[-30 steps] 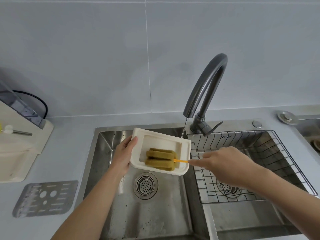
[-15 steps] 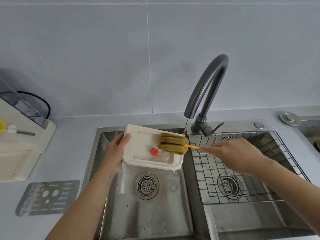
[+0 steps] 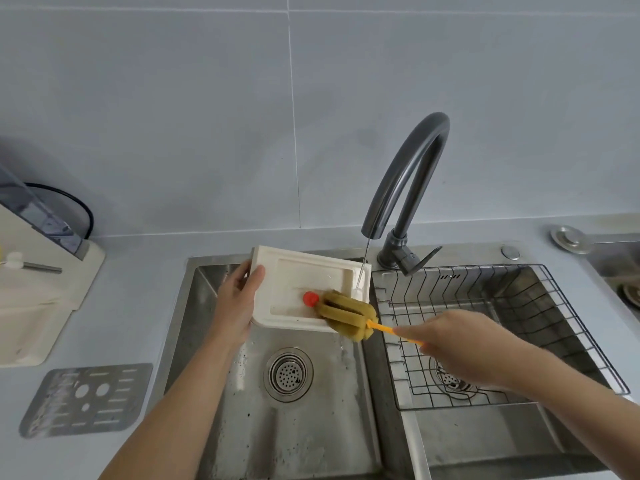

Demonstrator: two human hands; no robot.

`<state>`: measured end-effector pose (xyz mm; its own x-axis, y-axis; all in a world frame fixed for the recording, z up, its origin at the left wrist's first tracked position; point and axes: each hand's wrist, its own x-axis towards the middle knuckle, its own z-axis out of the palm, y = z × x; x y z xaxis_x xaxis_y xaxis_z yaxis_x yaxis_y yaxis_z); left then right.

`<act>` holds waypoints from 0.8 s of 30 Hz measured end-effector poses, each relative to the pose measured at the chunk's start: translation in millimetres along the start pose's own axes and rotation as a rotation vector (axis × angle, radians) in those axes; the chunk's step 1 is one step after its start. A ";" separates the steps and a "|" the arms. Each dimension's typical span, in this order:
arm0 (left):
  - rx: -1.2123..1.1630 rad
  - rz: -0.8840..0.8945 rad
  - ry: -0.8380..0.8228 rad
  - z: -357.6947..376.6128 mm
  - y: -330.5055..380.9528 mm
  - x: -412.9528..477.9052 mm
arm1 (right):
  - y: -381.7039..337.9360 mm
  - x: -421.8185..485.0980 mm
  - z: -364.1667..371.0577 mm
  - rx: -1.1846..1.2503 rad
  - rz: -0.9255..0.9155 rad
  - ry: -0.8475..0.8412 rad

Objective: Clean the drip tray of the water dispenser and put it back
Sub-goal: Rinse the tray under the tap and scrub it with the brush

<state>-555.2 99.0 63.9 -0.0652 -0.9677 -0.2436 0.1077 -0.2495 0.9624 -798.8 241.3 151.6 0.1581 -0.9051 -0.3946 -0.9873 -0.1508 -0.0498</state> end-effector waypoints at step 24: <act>-0.040 -0.194 -0.337 97.9 11.6 12.3 | 33.0 -30.0 11.3 0.054 -0.041 0.490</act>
<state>-651.9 87.8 83.9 -0.4100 -0.8375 -0.3612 0.0997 -0.4348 0.8950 -836.3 268.1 151.4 0.1726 -0.9813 0.0857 -0.9774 -0.1814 -0.1089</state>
